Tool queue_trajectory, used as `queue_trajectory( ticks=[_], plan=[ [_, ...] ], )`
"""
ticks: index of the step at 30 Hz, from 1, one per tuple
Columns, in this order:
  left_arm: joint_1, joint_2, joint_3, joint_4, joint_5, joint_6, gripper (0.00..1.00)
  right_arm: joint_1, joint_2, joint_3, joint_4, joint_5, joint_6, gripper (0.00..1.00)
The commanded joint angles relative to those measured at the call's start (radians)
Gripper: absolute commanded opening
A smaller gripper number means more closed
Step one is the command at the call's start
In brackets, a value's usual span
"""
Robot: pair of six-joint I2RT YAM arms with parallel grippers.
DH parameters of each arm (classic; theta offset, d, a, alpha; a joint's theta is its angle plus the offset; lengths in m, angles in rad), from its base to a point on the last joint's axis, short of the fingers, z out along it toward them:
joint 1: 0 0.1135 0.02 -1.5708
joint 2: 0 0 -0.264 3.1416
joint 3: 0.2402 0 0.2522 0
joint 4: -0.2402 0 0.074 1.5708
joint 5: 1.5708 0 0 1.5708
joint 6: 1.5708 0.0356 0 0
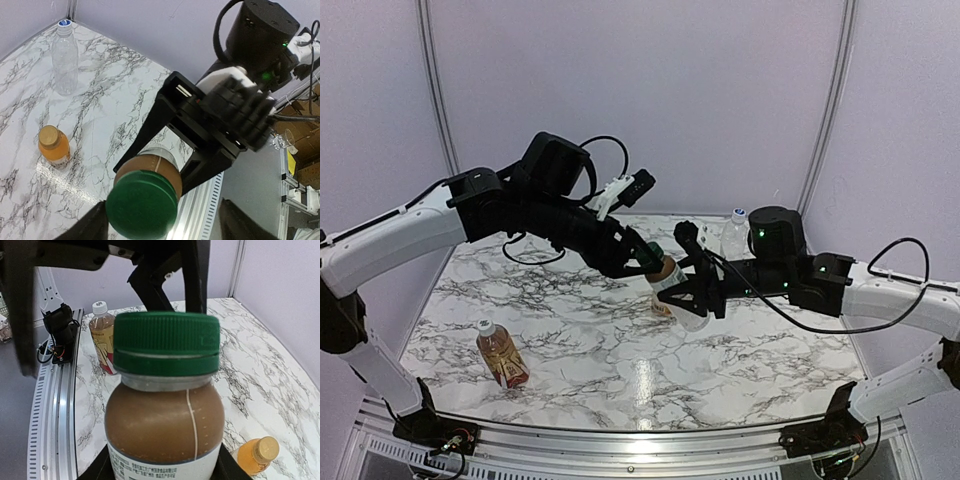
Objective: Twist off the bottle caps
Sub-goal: Pass from the left arm to the right, then unscrew the bottle cap from the plastic bottle.
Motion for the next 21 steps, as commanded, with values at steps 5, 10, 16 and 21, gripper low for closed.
queue_trajectory(
  ticks=[5,10,16,21],
  plan=[
    [0.032,-0.151,-0.129,0.191,-0.012,0.036,0.99,-0.027,-0.033,-0.02,0.067,-0.067,0.043,0.36],
    [0.05,-0.222,-0.224,0.317,0.008,0.033,0.99,-0.039,-0.046,-0.042,0.136,-0.121,0.084,0.36],
    [0.05,-0.267,-0.327,0.53,0.074,0.017,0.99,-0.041,-0.019,-0.032,0.198,-0.201,0.133,0.35],
    [0.05,-0.266,-0.38,0.68,0.1,-0.003,0.97,-0.039,-0.01,-0.042,0.304,-0.27,0.212,0.35]
  ],
)
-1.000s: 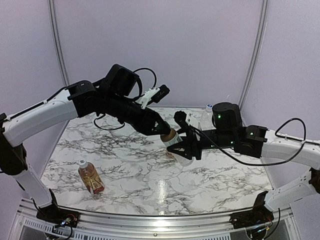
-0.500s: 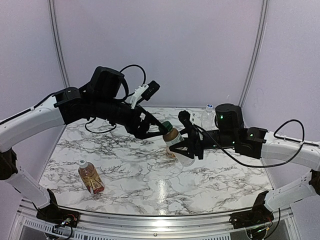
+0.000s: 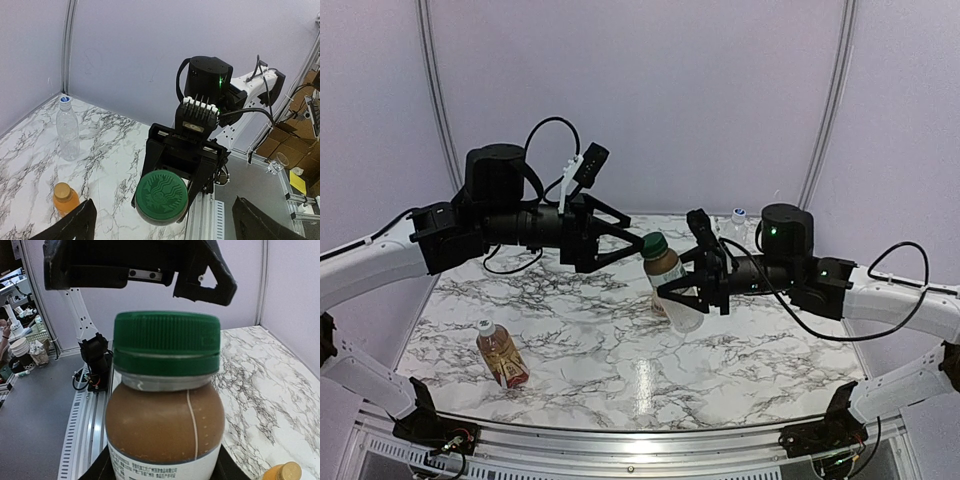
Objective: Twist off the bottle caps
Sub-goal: Unscrew the bottle cap from the plastic bottle.
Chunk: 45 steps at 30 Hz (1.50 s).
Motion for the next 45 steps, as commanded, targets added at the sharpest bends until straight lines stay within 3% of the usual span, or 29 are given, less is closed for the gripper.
queue_trajectory(
  ticks=[1,7,18,32,38,45],
  plan=[
    [0.001,-0.011,-0.031,0.213,0.057,-0.03,0.96,-0.007,0.011,0.006,0.148,-0.096,0.1,0.35],
    [0.002,0.038,0.004,0.244,0.145,-0.071,0.87,-0.006,0.029,0.004,0.196,-0.133,0.138,0.35],
    [-0.002,0.085,0.009,0.245,0.178,-0.079,0.69,-0.006,0.058,-0.02,0.275,-0.168,0.187,0.33],
    [-0.006,0.111,0.019,0.248,0.145,-0.098,0.33,-0.006,0.067,-0.021,0.229,-0.116,0.164,0.28],
    [-0.007,0.093,0.004,0.239,0.009,-0.154,0.01,-0.007,0.039,0.005,0.115,0.087,0.113,0.23],
    [-0.063,0.079,0.003,0.202,-0.356,-0.29,0.0,0.005,0.044,0.035,0.039,0.335,0.055,0.2]
  ],
)
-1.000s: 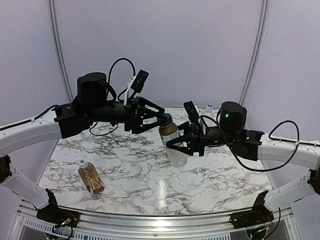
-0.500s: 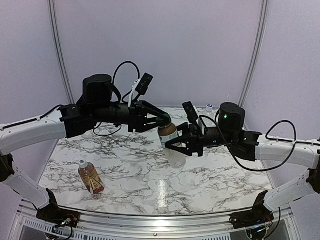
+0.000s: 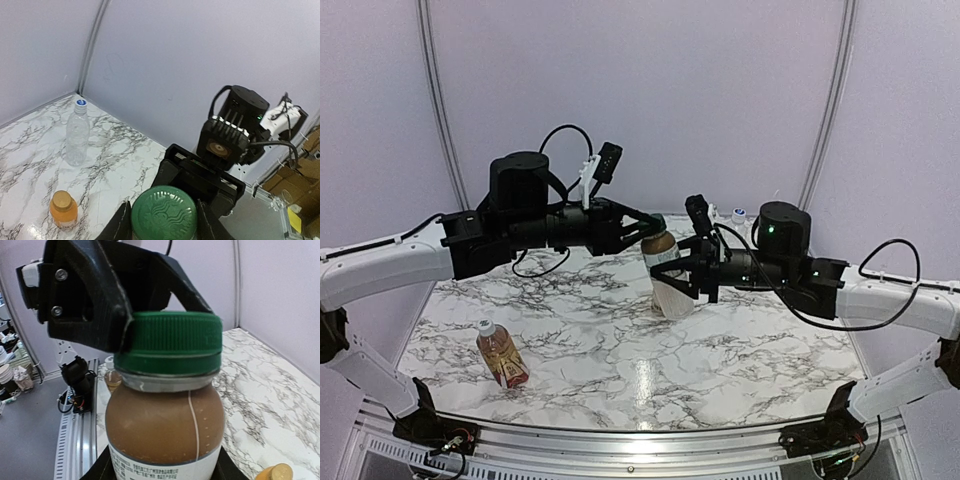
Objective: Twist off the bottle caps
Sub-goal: Unscrew the bottle cap from the plastic bottle.
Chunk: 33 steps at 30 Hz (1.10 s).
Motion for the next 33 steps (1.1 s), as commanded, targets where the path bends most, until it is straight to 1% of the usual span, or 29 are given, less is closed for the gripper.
queue_trajectory(
  ticks=[1,4,6,9,10,11,12,15,17,18,19,22,24,26,29,33],
  plan=[
    [-0.053,-0.021,0.02,-0.006,-0.304,-0.146,0.0,0.007,0.006,0.041,-0.112,0.271,-0.07,0.2],
    [-0.075,-0.003,0.047,-0.035,-0.384,-0.213,0.0,0.019,0.023,0.044,-0.121,0.34,-0.085,0.19],
    [-0.078,0.006,0.053,-0.035,-0.391,-0.255,0.0,0.023,0.03,0.041,-0.108,0.36,-0.085,0.18],
    [-0.077,0.011,0.054,-0.027,-0.385,-0.264,0.0,0.024,0.038,0.038,-0.098,0.325,-0.108,0.17],
    [-0.077,0.009,0.05,-0.007,-0.357,-0.25,0.0,0.022,0.039,0.036,-0.094,0.297,-0.114,0.18],
    [-0.075,0.005,0.044,0.008,-0.336,-0.238,0.03,0.022,0.039,0.032,-0.09,0.265,-0.118,0.18],
    [-0.071,0.0,0.032,0.022,-0.31,-0.224,0.11,0.021,0.039,0.031,-0.086,0.23,-0.12,0.18],
    [-0.045,-0.025,0.009,0.039,-0.228,-0.18,0.36,0.017,0.028,0.026,-0.083,0.102,-0.129,0.19],
    [-0.022,-0.04,-0.003,0.039,-0.15,-0.146,0.56,0.012,0.019,0.023,-0.08,0.03,-0.131,0.2],
    [-0.011,-0.046,-0.007,0.04,-0.102,-0.126,0.63,0.008,0.016,0.021,-0.078,-0.009,-0.131,0.2],
    [-0.002,-0.051,-0.01,0.04,-0.06,-0.105,0.7,0.005,0.015,0.022,-0.079,-0.046,-0.13,0.2],
    [0.015,-0.065,-0.011,0.038,0.057,-0.023,0.83,-0.002,0.02,0.026,-0.075,-0.151,-0.118,0.2],
    [0.018,-0.074,-0.009,0.036,0.106,0.02,0.89,-0.009,0.023,0.025,-0.052,-0.213,-0.097,0.21],
    [0.021,-0.077,-0.002,0.021,0.142,0.061,0.92,-0.016,0.025,0.019,-0.022,-0.262,-0.064,0.21],
    [0.021,-0.071,0.002,0.011,0.218,0.105,0.93,-0.018,0.031,0.021,0.012,-0.319,-0.026,0.22],
    [0.021,-0.049,-0.002,0.032,0.302,0.126,0.93,-0.02,0.051,0.021,0.067,-0.403,0.024,0.22]
  ],
)
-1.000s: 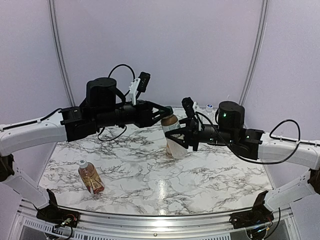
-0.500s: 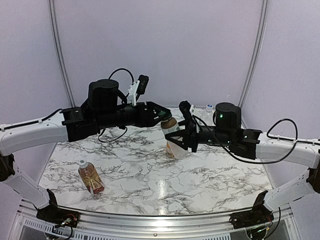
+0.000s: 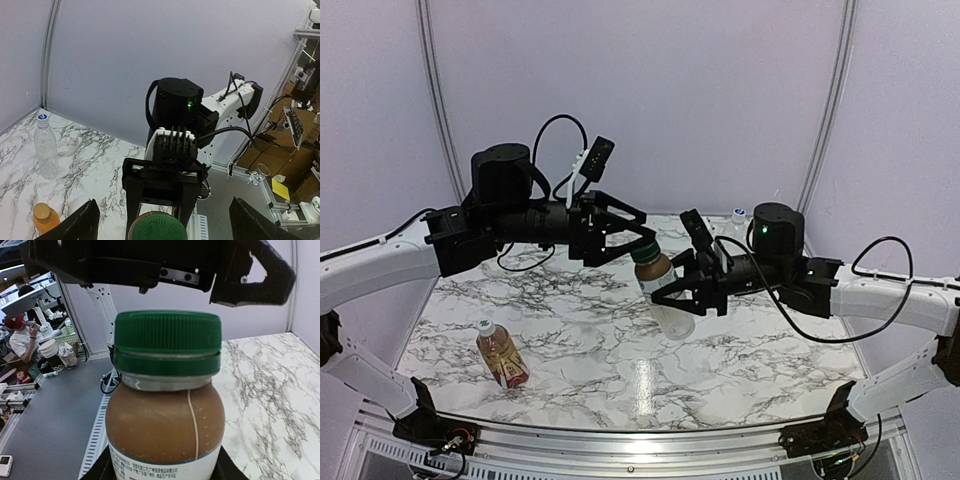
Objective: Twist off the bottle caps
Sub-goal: Unscrew the bottle cap from the plastic bottle.
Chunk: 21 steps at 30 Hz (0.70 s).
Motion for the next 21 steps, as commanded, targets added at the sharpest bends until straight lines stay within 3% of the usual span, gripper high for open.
queue_trajectory(
  ticks=[1,21],
  plan=[
    [0.002,0.014,0.007,0.042,0.151,0.072,0.92,-0.012,0.027,0.014,0.102,-0.159,0.08,0.23],
    [0.002,0.053,0.0,0.05,0.213,0.07,0.6,-0.026,0.052,-0.007,0.219,-0.226,0.175,0.22]
  ],
)
